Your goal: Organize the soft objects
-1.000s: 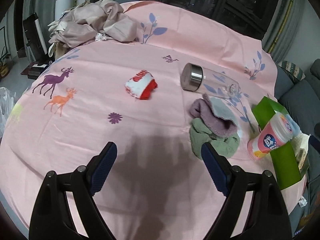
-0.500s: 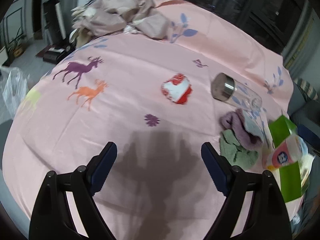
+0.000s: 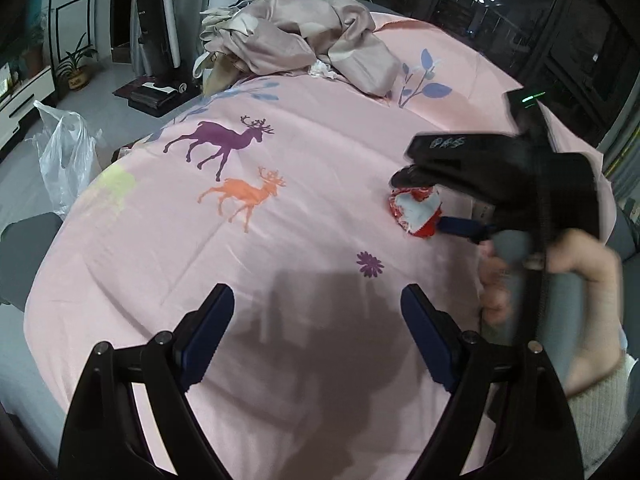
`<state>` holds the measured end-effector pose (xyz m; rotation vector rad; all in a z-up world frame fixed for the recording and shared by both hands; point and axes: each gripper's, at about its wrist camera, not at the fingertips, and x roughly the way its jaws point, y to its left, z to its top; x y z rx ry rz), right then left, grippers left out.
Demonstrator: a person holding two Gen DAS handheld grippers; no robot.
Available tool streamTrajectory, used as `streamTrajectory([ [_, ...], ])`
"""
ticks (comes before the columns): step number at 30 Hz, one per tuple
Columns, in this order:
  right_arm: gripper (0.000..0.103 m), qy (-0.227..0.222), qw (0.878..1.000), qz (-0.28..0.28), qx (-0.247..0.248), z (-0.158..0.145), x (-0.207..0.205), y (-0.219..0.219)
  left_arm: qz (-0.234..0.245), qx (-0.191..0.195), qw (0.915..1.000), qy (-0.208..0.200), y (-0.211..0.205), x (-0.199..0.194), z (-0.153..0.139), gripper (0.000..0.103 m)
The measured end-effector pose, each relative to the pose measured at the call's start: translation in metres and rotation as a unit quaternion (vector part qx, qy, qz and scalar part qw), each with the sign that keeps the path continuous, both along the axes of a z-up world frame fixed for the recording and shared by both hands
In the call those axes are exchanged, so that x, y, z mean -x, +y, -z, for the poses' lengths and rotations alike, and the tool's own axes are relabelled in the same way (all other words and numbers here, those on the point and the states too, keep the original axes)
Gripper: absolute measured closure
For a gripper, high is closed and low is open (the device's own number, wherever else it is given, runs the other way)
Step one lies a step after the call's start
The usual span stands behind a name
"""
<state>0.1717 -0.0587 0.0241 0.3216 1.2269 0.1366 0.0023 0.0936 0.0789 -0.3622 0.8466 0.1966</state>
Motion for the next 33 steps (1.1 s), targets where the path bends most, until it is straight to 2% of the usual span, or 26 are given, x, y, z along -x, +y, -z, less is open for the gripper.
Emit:
streamTrajectory([
  [1, 0.045, 0.006, 1.0, 0.0, 0.009, 0.006, -0.004, 0.001, 0.0, -0.003, 1.0, -0.001, 0.0, 0.0, -0.001, 0.019],
  [2, 0.047, 0.009, 1.0, 0.001, 0.018, 0.01, -0.006, 0.001, 0.004, -0.006, 1.0, -0.002, 0.0, 0.0, -0.001, 0.019],
  [4, 0.057, -0.003, 1.0, -0.001, 0.019, 0.01, -0.006, -0.001, 0.011, -0.005, 0.9999, -0.004, 0.0, -0.001, -0.003, 0.019],
  [7, 0.064, -0.011, 1.0, -0.006, 0.01, 0.003, 0.001, -0.009, 0.005, -0.001, 0.9999, -0.009, 0.004, -0.002, -0.005, 0.019],
  [12, 0.064, -0.052, 0.998, -0.037, 0.026, -0.033, 0.04, -0.023, 0.013, 0.003, 0.9999, -0.008, 0.002, -0.001, -0.004, 0.019],
  [17, 0.064, -0.096, 0.993, -0.066, 0.034, -0.067, 0.119, -0.051, 0.032, 0.01, 0.9994, -0.008, -0.008, 0.0, -0.004, 0.019],
  [19, 0.064, -0.105, 0.992, -0.066, 0.037, -0.07, 0.142, -0.062, 0.058, 0.019, 0.9981, -0.013, -0.018, 0.002, -0.004, 0.019],
  [23, 0.064, -0.064, 0.996, -0.054, 0.027, -0.053, 0.178, -0.087, 0.148, 0.056, 0.9873, -0.014, -0.048, 0.004, -0.003, 0.02],
  [26, 0.064, -0.041, 0.997, -0.041, 0.047, -0.039, 0.193, -0.104, 0.176, 0.043, 0.9835, -0.003, -0.067, 0.005, 0.0, 0.02],
  [29, 0.064, -0.019, 0.997, -0.037, 0.058, -0.029, 0.198, -0.114, 0.206, 0.06, 0.9763, 0.027, -0.081, 0.003, 0.011, 0.022],
  [32, 0.051, 0.0, 0.999, -0.032, 0.042, -0.023, 0.198, -0.123, 0.227, 0.08, 0.9696, 0.046, -0.089, 0.002, 0.019, 0.023],
  [33, 0.041, -0.002, 0.999, -0.028, 0.036, -0.024, 0.201, -0.128, 0.235, 0.08, 0.9673, 0.051, -0.092, 0.004, 0.021, 0.023],
])
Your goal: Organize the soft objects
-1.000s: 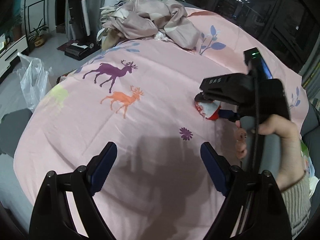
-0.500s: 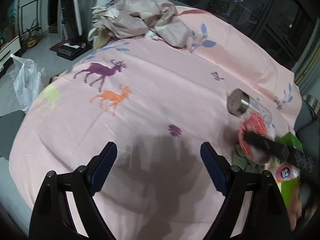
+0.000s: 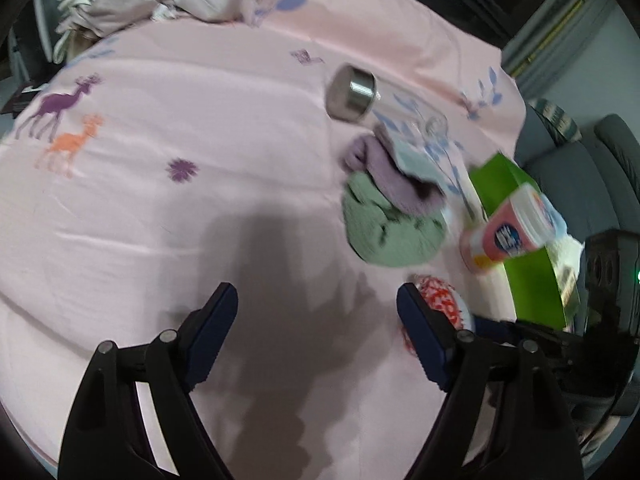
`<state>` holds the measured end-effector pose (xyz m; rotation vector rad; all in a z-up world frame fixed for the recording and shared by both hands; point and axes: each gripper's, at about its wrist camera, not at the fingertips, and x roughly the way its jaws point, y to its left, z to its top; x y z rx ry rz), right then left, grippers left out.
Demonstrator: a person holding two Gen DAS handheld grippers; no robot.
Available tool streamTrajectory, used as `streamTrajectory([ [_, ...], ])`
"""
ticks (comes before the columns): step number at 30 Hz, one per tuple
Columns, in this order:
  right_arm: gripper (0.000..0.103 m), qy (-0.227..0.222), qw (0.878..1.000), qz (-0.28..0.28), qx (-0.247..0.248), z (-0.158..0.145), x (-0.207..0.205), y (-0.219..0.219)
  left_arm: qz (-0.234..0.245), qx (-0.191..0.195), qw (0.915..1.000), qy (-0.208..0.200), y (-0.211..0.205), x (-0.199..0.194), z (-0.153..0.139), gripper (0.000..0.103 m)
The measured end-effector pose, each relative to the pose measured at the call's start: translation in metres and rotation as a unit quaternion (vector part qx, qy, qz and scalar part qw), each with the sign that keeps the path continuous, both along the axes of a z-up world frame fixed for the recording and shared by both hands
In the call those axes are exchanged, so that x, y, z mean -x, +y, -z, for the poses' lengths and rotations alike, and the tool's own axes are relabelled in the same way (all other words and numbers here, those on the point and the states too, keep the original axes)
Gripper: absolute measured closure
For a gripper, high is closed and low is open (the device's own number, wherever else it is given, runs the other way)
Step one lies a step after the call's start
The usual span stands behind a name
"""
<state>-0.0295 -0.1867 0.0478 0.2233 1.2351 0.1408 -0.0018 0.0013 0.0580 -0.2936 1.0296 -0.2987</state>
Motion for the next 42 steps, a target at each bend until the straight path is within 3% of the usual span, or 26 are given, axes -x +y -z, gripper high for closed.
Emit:
streamTrajectory([
  [1, 0.031, -0.007, 1.0, 0.008, -0.007, -0.002, 0.002, -0.005, 0.009, -0.001, 1.0, 0.002, -0.003, 0.001, 0.001, 0.023],
  [2, 0.029, -0.017, 1.0, 0.02, -0.015, -0.007, 0.005, -0.012, 0.018, 0.001, 0.9998, 0.004, -0.005, 0.001, 0.002, 0.023],
  [6, 0.029, -0.052, 0.997, 0.048, -0.044, -0.022, 0.014, -0.028, 0.07, 0.024, 0.9971, 0.02, -0.021, 0.007, 0.005, 0.023],
  [9, 0.03, -0.052, 0.995, 0.057, -0.059, -0.019, 0.014, -0.032, 0.117, 0.046, 0.9917, 0.025, -0.043, 0.013, 0.008, 0.025],
  [11, 0.037, -0.044, 0.995, 0.051, -0.073, -0.012, 0.011, -0.03, 0.137, 0.05, 0.9889, 0.028, -0.055, 0.016, 0.011, 0.029],
  [13, 0.051, -0.032, 0.995, 0.041, -0.085, -0.004, 0.009, -0.028, 0.15, 0.043, 0.9875, 0.024, -0.066, 0.019, 0.015, 0.037],
  [15, 0.059, -0.016, 0.995, 0.031, -0.088, 0.006, 0.006, -0.023, 0.15, 0.035, 0.9878, 0.022, -0.073, 0.017, 0.02, 0.053],
  [17, 0.06, -0.006, 0.996, 0.027, -0.086, 0.016, 0.002, -0.018, 0.155, 0.047, 0.9865, 0.022, -0.077, 0.016, 0.024, 0.06],
  [18, 0.062, -0.006, 0.996, 0.027, -0.087, 0.017, 0.004, -0.019, 0.163, 0.053, 0.985, 0.014, -0.078, 0.016, 0.023, 0.069],
  [24, 0.063, -0.031, 0.995, 0.026, -0.093, 0.003, 0.011, -0.021, 0.169, 0.033, 0.9839, -0.047, -0.089, 0.027, 0.001, 0.07],
  [29, 0.063, -0.1, 0.988, 0.037, -0.11, -0.039, 0.023, -0.036, 0.168, 0.037, 0.9788, -0.111, -0.1, 0.035, -0.037, 0.07],
  [35, 0.063, -0.186, 0.975, 0.07, -0.096, -0.09, 0.052, -0.077, 0.216, 0.031, 0.9596, -0.177, -0.15, 0.043, -0.081, 0.07],
  [42, 0.063, -0.254, 0.952, 0.135, -0.101, -0.119, 0.08, -0.147, 0.269, 0.027, 0.9377, -0.218, -0.219, 0.045, -0.106, 0.069],
])
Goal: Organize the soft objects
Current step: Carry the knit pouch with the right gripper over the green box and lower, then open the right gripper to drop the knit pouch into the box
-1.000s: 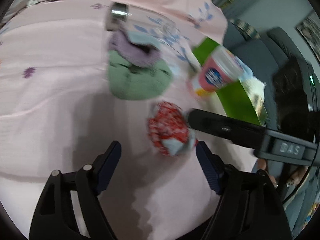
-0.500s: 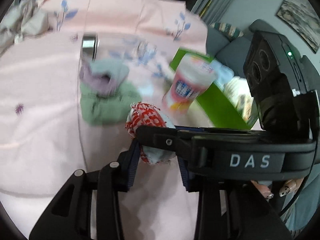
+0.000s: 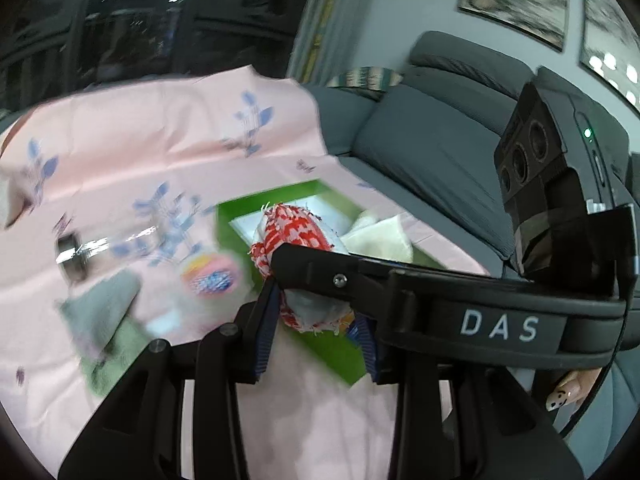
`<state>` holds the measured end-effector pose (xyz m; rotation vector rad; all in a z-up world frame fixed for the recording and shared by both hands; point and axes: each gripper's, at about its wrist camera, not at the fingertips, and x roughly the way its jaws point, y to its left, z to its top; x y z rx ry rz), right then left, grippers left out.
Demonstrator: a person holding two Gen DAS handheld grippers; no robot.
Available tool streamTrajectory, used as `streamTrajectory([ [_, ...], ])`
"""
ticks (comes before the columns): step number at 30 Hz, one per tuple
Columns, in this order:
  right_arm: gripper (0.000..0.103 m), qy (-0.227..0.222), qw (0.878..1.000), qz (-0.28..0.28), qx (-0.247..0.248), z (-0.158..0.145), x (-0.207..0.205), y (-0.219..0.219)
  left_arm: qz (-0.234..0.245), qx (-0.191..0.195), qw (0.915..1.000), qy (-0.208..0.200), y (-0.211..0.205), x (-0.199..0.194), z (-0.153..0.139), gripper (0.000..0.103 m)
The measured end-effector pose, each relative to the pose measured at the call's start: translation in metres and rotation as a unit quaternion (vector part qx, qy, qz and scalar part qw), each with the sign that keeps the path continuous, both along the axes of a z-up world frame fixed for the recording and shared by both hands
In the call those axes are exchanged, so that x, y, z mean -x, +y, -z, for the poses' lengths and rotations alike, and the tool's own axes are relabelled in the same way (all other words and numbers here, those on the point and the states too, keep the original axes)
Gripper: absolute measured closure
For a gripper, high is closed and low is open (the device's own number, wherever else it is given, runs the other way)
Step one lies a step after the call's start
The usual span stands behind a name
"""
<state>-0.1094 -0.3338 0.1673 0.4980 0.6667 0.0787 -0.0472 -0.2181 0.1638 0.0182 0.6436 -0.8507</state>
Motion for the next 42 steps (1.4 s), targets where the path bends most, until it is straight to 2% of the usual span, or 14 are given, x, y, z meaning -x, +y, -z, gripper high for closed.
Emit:
streamTrajectory([
  [7, 0.063, -0.032, 0.996, 0.067, -0.052, 0.005, 0.012, -0.063, 0.031, -0.011, 0.9995, 0.0, -0.06, -0.013, 0.0, 0.07],
  [10, 0.063, -0.032, 0.994, 0.096, -0.051, 0.009, 0.015, -0.079, 0.049, -0.007, 0.9985, 0.021, -0.077, -0.026, 0.007, 0.07],
  [16, 0.063, -0.014, 0.987, 0.134, -0.083, 0.029, 0.011, -0.108, 0.057, -0.025, 0.997, 0.045, -0.102, -0.036, 0.02, 0.069],
  [21, 0.063, 0.02, 0.982, 0.157, -0.102, 0.048, 0.007, -0.122, 0.05, -0.045, 0.9954, 0.069, -0.114, -0.044, 0.037, 0.069],
  [28, 0.063, 0.034, 0.981, 0.168, -0.088, 0.05, 0.007, -0.122, 0.04, -0.057, 0.9954, 0.065, -0.113, -0.04, 0.039, 0.066],
  [30, 0.062, 0.035, 0.982, 0.169, -0.078, 0.048, 0.008, -0.12, 0.037, -0.056, 0.9955, 0.066, -0.11, -0.039, 0.038, 0.06],
  [34, 0.042, 0.032, 0.981, 0.186, -0.05, 0.04, 0.014, -0.117, 0.025, -0.042, 0.9971, 0.058, -0.092, -0.034, 0.028, 0.047],
  [42, 0.024, 0.0, 0.98, 0.2, -0.022, 0.02, 0.029, -0.108, -0.006, -0.007, 0.9985, 0.053, -0.035, -0.023, 0.003, 0.021],
])
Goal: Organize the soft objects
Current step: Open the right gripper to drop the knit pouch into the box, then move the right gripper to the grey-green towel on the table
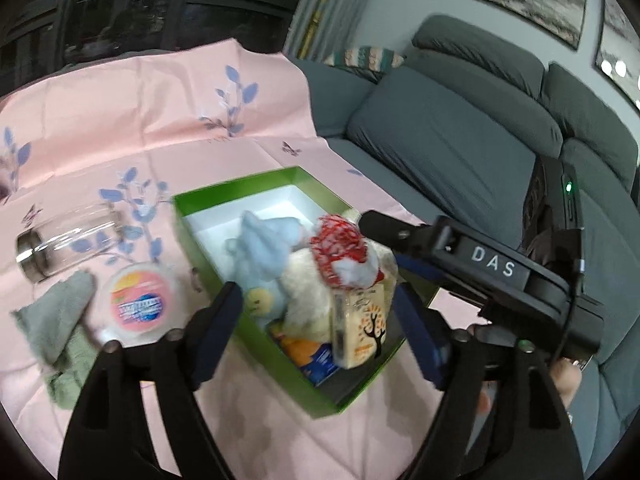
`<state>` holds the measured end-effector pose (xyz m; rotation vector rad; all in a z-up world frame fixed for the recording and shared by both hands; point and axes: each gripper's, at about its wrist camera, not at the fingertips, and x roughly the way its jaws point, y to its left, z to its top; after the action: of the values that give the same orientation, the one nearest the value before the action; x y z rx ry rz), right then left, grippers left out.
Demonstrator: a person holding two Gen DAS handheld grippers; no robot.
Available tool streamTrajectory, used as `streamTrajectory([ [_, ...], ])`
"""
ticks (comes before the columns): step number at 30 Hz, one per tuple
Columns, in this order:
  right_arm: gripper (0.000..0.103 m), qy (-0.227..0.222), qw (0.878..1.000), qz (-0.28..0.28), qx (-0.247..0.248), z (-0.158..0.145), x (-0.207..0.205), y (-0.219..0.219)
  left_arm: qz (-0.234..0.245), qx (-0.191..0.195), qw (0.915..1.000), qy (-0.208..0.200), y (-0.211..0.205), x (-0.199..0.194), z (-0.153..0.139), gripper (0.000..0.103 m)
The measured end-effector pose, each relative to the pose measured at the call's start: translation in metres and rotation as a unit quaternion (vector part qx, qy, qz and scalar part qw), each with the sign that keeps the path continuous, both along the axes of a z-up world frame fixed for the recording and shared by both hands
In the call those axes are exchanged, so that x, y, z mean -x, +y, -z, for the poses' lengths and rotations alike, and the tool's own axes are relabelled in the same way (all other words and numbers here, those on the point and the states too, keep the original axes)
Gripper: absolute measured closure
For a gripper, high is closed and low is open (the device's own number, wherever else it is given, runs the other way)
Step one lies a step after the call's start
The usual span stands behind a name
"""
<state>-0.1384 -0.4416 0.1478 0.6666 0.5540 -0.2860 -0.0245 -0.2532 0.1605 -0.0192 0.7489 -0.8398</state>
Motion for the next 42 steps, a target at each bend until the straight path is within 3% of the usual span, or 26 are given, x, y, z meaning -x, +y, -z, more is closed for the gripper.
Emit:
streamTrajectory([
  [3, 0.017, -0.013, 1.0, 0.0, 0.016, -0.01, 0.003, 0.009, -0.016, 0.008, 0.9998, 0.001, 0.027, 0.003, -0.01, 0.018],
  [8, 0.017, -0.025, 0.999, -0.027, 0.034, -0.021, 0.0, 0.032, -0.068, 0.009, 0.9974, -0.023, 0.077, 0.011, -0.019, 0.013],
  [10, 0.017, -0.022, 0.998, -0.035, 0.048, -0.025, -0.002, 0.044, -0.1, 0.013, 0.9946, -0.027, 0.101, 0.013, -0.018, 0.007],
  [17, 0.017, -0.014, 0.993, -0.089, 0.08, -0.033, -0.018, 0.095, -0.195, 0.013, 0.9808, -0.004, 0.178, 0.001, 0.004, 0.007],
  [24, 0.017, 0.006, 0.986, -0.157, 0.053, -0.022, -0.044, 0.14, -0.249, 0.013, 0.9681, 0.023, 0.218, -0.016, 0.04, 0.007],
  [28, 0.017, 0.005, 0.973, -0.23, -0.017, -0.006, -0.063, 0.166, -0.259, 0.002, 0.9649, 0.041, 0.225, -0.033, 0.063, 0.007],
  [33, 0.018, 0.058, 0.965, -0.257, -0.002, 0.007, -0.094, 0.214, -0.264, 0.003, 0.9622, 0.068, 0.236, -0.056, 0.083, 0.008],
  [38, 0.026, 0.118, 0.957, -0.265, 0.009, 0.025, -0.138, 0.244, -0.268, 0.004, 0.9588, 0.094, 0.237, -0.072, 0.096, 0.01],
  [42, 0.028, 0.172, 0.953, -0.25, 0.023, 0.046, -0.178, 0.253, -0.272, -0.004, 0.957, 0.1, 0.239, -0.082, 0.105, 0.019],
])
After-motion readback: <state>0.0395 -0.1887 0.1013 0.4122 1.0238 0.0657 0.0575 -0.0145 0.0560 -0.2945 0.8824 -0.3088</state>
